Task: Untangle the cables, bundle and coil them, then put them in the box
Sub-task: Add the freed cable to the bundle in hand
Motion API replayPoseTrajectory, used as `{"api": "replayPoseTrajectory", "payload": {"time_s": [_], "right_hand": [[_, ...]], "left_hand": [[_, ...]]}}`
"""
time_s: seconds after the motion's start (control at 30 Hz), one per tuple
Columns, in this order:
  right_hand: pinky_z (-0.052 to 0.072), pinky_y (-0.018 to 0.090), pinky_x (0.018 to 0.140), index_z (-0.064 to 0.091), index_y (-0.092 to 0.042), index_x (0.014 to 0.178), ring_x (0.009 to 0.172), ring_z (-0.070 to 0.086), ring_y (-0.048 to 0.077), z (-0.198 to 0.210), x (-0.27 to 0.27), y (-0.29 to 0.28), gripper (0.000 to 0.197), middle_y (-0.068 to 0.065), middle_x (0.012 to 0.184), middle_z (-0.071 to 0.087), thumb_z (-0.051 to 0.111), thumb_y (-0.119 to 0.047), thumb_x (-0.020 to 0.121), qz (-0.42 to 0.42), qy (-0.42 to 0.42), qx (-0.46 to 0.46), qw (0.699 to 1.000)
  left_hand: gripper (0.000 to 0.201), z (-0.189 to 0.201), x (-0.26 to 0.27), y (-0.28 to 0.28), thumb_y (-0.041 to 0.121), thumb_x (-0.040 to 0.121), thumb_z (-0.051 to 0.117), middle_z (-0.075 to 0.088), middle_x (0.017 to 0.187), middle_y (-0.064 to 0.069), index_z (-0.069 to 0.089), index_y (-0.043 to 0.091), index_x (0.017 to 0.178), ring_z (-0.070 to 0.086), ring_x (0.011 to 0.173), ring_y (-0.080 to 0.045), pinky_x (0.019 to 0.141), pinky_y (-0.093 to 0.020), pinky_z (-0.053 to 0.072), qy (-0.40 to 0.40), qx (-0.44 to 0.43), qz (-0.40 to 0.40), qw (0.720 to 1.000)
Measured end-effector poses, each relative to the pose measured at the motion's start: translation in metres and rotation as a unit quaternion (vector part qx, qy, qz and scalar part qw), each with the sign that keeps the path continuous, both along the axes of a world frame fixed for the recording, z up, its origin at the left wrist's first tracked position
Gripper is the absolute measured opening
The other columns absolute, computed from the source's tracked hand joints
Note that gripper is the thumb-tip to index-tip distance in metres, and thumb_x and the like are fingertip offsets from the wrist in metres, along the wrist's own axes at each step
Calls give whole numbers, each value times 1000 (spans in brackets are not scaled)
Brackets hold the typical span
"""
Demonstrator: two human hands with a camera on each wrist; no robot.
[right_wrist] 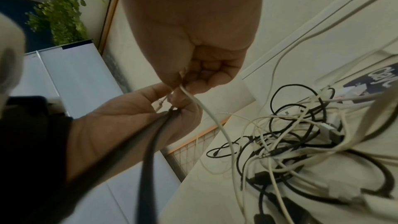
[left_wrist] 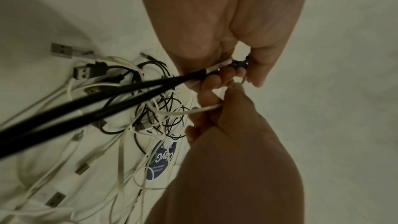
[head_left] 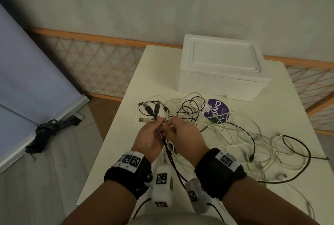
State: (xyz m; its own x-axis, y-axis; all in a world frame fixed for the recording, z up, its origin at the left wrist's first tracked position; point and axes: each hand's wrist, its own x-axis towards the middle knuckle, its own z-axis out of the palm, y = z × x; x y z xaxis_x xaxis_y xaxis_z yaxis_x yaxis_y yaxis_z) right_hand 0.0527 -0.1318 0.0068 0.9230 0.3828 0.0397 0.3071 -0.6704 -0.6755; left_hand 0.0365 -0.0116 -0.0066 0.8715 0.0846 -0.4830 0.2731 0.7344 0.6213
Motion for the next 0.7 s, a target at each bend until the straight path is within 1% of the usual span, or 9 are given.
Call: {"api": "replayPoseTrajectory", "payload": {"time_s": [0.13, 0.23, 0.3, 0.4, 0.47, 0.53, 0.57, 0.63, 0.7], "right_hand": [[53, 39, 66, 58, -18, 96, 74, 66, 22, -2, 1, -2, 25, 2, 76, 70, 46, -41, 95, -31, -11, 11, 999], [52, 37, 68, 58, -19, 99, 78, 65, 22, 0, 2, -1, 25, 1, 81, 70, 45, -40, 95, -24, 2, -22, 999], [51, 36, 70, 58, -19, 101, 79, 64, 21, 1, 0, 1, 26, 1, 82, 70, 43, -39, 96, -3, 14, -44, 999], [47, 32, 65, 58, -16, 100, 77, 61, 22, 4, -1, 4, 28, 3, 83, 67, 41, -38, 96, 37, 25, -84, 995], [45, 32, 68, 57, -13, 97, 76, 57, 21, 7, 1, 0, 27, 3, 84, 63, 39, -34, 95, 87, 44, -137, 986], [45, 34, 72, 57, -13, 98, 82, 57, 23, 9, 2, -7, 22, 4, 90, 62, 41, -27, 94, 131, 53, -179, 974], [46, 35, 74, 58, -13, 100, 84, 57, 24, 9, 3, -12, 22, 5, 93, 63, 41, -26, 95, 143, 54, -190, 970], [47, 37, 76, 58, -13, 101, 85, 57, 24, 4, 7, -27, 24, 6, 94, 63, 41, -28, 96, 159, 70, -234, 957], [47, 35, 77, 59, -11, 100, 84, 56, 23, 0, 12, -42, 26, 3, 86, 61, 42, -31, 97, 155, 119, -259, 946]], "left_hand": [[10, -4, -6, -6, 20, 78, 57, 47, 72, -7, 57, 11, 74, 47, 66, -16, 62, -26, 37, -22, 22, -24, 999], [21, -3, -5, -8, 22, 89, 51, 57, 69, -10, 58, 6, 76, 55, 64, -18, 60, -26, 46, -31, 35, -27, 999], [22, -3, -4, -7, 17, 98, 45, 66, 77, -12, 58, 3, 87, 65, 71, -20, 64, -28, 55, -23, 33, -27, 999], [23, -6, -2, -5, 15, 102, 41, 68, 79, -9, 59, 6, 92, 66, 77, -20, 72, -31, 54, 6, 52, -5, 999], [21, -9, 1, 4, 16, 102, 40, 57, 68, -5, 54, 10, 88, 57, 67, -18, 73, -35, 50, 34, 50, 60, 996], [23, -11, 8, 26, 18, 103, 39, 47, 56, 0, 48, 13, 82, 52, 53, -15, 72, -39, 54, 61, -8, 143, 988], [26, -10, 10, 42, 18, 102, 39, 43, 53, 2, 46, 14, 78, 48, 46, -12, 67, -36, 55, 73, -28, 176, 981], [31, -7, 13, 76, 19, 101, 38, 34, 50, 6, 39, 19, 70, 34, 37, -7, 45, -18, 40, 80, -28, 217, 972], [35, -4, 13, 105, 26, 100, 43, 28, 47, 9, 37, 22, 66, 24, 35, -6, 36, -16, 22, 85, 12, 230, 969]]}}
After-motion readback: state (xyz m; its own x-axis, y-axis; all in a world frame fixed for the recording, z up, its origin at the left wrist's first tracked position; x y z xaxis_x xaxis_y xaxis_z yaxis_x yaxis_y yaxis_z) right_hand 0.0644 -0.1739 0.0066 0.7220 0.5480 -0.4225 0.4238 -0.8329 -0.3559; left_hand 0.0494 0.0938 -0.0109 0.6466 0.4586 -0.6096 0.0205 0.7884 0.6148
